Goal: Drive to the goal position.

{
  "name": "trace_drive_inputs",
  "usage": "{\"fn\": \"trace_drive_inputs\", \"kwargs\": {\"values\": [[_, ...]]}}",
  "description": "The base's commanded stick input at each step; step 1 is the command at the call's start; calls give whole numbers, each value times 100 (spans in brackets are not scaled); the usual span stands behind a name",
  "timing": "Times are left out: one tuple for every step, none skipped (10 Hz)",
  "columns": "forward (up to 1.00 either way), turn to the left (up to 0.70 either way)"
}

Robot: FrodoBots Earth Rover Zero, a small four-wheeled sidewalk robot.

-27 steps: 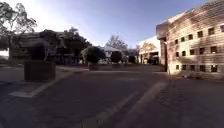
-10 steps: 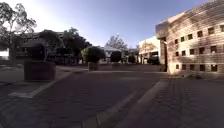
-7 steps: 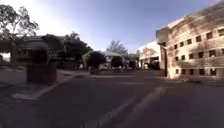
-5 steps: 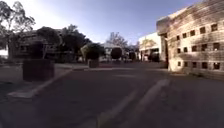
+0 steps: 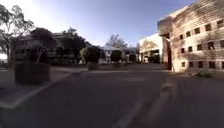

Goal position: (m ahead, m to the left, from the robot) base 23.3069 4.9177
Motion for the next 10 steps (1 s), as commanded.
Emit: {"fn": "trace_drive_inputs", "kwargs": {"values": [[85,0],[85,0],[85,0],[85,0],[85,0],[85,0],[85,0],[85,0],[85,0],[85,0]]}}
